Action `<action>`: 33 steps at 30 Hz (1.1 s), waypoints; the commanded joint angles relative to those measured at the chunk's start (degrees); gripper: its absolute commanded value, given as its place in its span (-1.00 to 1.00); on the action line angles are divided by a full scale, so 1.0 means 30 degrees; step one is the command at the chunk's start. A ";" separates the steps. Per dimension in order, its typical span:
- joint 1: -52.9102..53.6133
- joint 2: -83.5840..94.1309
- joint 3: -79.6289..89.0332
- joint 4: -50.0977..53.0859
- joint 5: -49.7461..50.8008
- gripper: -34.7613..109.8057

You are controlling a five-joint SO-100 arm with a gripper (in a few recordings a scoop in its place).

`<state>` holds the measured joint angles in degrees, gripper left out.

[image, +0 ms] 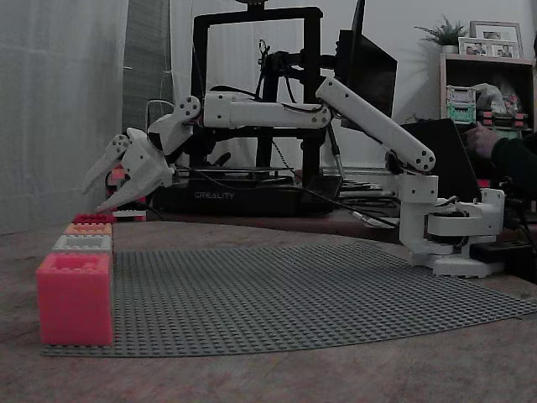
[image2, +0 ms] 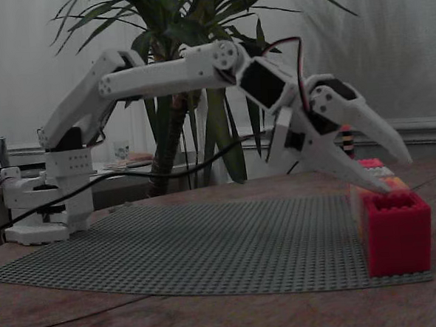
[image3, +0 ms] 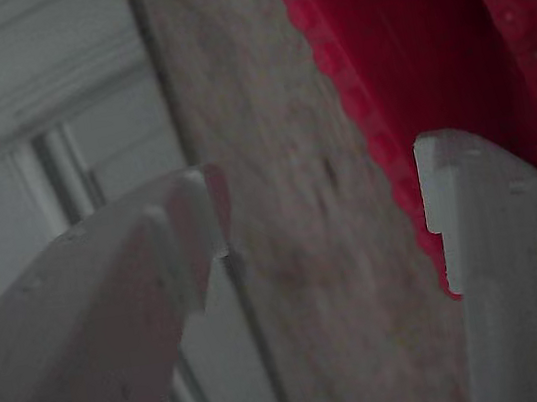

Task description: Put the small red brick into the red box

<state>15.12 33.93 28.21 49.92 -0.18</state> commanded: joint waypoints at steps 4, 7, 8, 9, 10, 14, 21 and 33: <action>-0.0439 1.0928 0.7559 0.0088 0.0469 -0.52; -0.1172 1.6260 1.2598 0.1201 -0.0762 -0.52; -0.1406 1.7871 1.4268 0.1641 -0.1143 -0.52; -0.1670 1.9482 1.6084 0.2080 -0.1406 -0.52; -0.1963 2.1152 1.8047 0.2520 -0.1553 -0.52; -0.3457 2.7979 2.7686 0.2871 -0.2168 -0.52; -0.5186 3.8818 3.8818 0.4834 -0.1787 -0.52; -0.6533 5.0186 4.4619 1.0283 -0.0117 -0.52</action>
<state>-2.99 180.35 161.10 78.66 -0.53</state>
